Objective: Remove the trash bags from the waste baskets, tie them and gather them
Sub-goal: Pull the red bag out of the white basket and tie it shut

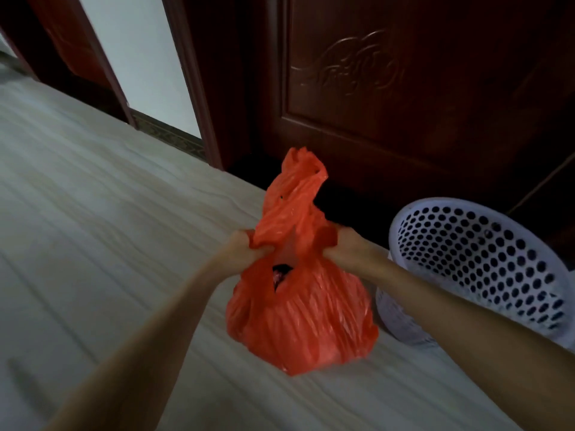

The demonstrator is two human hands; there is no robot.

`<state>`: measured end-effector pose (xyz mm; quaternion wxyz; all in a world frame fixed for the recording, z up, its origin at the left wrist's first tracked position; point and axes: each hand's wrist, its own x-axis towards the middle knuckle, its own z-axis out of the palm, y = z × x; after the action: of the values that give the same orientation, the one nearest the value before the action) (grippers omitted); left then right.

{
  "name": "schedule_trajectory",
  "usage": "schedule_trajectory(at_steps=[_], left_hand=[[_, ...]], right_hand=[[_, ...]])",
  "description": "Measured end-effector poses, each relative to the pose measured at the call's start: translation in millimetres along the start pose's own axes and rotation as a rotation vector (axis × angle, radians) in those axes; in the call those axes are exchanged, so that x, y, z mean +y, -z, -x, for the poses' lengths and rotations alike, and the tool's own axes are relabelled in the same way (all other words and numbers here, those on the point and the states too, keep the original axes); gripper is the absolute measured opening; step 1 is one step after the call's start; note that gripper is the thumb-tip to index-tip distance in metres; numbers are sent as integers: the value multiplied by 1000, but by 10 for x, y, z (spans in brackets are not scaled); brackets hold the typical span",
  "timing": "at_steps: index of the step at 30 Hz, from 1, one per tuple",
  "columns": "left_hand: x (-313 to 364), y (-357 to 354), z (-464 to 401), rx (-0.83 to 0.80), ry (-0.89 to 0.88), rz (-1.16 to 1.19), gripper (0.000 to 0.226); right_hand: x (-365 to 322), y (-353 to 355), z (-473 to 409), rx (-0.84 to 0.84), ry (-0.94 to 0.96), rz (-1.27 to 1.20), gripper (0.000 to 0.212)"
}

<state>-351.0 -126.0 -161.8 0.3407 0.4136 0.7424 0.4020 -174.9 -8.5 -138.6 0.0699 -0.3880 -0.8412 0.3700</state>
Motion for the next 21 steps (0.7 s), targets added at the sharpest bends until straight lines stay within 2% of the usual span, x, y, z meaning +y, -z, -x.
schedule_trajectory(at_steps=[1, 3, 6, 8, 11, 13, 14, 16, 18, 19, 20, 21], left_hand=[[14, -57, -30, 58, 35, 44, 26], [57, -140, -43, 227, 89, 172, 13], [112, -184, -41, 592, 178, 316, 30], [154, -168, -28, 741, 238, 516, 39], [242, -104, 6, 693, 284, 872, 38], [275, 2, 76, 542, 214, 1021, 32], [306, 38, 125, 435, 176, 1010, 29], [338, 59, 200, 242, 162, 816, 22], [311, 35, 206, 194, 196, 598, 57], [301, -11, 188, 192, 219, 469, 72], [263, -58, 168, 224, 236, 324, 78], [217, -111, 134, 267, 240, 206, 73]], right_hand=[[-7, -7, -44, 48, -8, -59, 14], [2, -6, -135, 110, -50, -202, 17], [63, 12, -317, 221, -204, -522, 36], [85, 25, -425, 316, -269, -669, 38], [73, 25, -512, 445, -211, -756, 36], [45, 51, -523, 423, -196, -874, 35], [46, 66, -550, 376, -208, -1005, 34], [50, 95, -563, 249, -220, -1291, 30], [53, 88, -547, 141, -138, -1355, 38], [82, 77, -527, 83, -82, -1298, 49], [103, 53, -492, 24, -41, -1168, 67], [126, 41, -457, -28, -5, -974, 89]])
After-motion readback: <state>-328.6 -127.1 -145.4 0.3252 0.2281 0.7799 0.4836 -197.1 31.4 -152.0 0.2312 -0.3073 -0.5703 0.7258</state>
